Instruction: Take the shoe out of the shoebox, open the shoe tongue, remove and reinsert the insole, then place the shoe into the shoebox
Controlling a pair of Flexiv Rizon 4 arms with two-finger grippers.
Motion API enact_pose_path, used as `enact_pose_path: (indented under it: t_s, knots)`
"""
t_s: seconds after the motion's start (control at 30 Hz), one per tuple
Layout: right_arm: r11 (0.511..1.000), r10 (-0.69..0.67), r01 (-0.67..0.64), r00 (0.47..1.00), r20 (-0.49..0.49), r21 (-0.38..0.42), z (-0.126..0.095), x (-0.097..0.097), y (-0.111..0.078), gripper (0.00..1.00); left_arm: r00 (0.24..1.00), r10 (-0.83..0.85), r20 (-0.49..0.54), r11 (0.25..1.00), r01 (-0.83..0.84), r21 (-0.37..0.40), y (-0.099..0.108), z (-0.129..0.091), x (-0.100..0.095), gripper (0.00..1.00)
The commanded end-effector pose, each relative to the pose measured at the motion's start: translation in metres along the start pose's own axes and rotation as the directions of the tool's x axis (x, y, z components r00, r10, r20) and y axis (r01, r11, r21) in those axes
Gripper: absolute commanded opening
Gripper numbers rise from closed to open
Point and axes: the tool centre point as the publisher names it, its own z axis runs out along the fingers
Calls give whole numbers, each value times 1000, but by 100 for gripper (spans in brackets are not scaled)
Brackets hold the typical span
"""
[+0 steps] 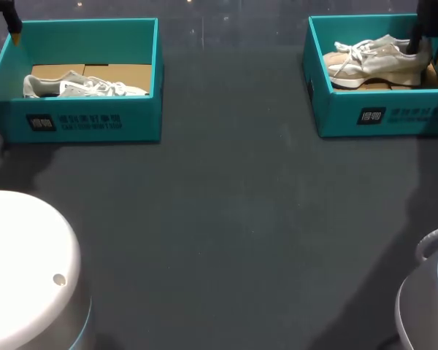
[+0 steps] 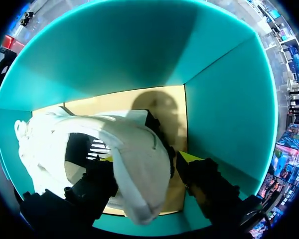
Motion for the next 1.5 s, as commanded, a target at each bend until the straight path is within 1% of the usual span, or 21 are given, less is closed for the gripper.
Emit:
enact_pose_path:
  t_s: [0.03, 0.13, 0.2, 0.27, 0.3, 0.33, 0.4, 0.63, 0.9, 1.03, 1.23, 1.5]
  knots:
    - [1000, -2, 2, 1000, -7, 28, 4, 0, 9, 64, 1000, 1, -1, 1000, -1, 0, 0, -1, 1, 100]
    - [999, -5, 5, 1000, -12, 34, 6, 0, 9, 61, 1000, 1, -1, 1000, -1, 0, 0, -1, 1, 100]
    - [999, -5, 5, 1000, -13, 36, 6, 1, 8, 47, 1000, 1, -1, 1000, -1, 0, 0, -1, 1, 100]
    - [999, -4, 4, 1000, -14, 38, 6, 2, 8, 41, 1000, 1, -1, 1000, -1, 0, 0, -1, 1, 100]
    - [999, -3, 4, 1000, -15, 39, 6, 2, 7, 34, 1000, 1, -1, 1000, -1, 0, 0, -1, 1, 100]
    - [999, -1, 2, 1000, -14, 40, 6, 2, 6, 24, 1000, 1, -1, 1000, -1, 0, 0, -1, 1, 100]
    - [999, 3, -3, 1000, -12, 40, 3, 2, 4, 0, 1000, 1, -1, 1000, -1, 0, 0, -1, 1, 100]
    - [999, 10, -10, 1000, 10, 31, -8, 3, 2, 0, 1000, 1, -1, 1000, -1, 0, 0, -1, 1, 100]
    - [1000, 27, -27, 999, 37, 5, -32, 0, -4, 0, 1000, 1, -1, 1000, -1, 0, 0, -1, 1, 100]
    - [999, 46, -46, 997, 59, -8, -45, -7, -9, 0, 1000, 1, -1, 1000, -1, 0, 0, -1, 1, 100]
    - [998, 57, -57, 992, 113, -1, -58, -21, -15, 0, 1000, 1, -1, 1000, -1, 0, 0, -1, 1, 100]
    - [998, 64, -66, 991, 115, 8, -58, -33, -16, 0, 1000, 1, -1, 1000, -1, 0, 0, -1, 1, 100]
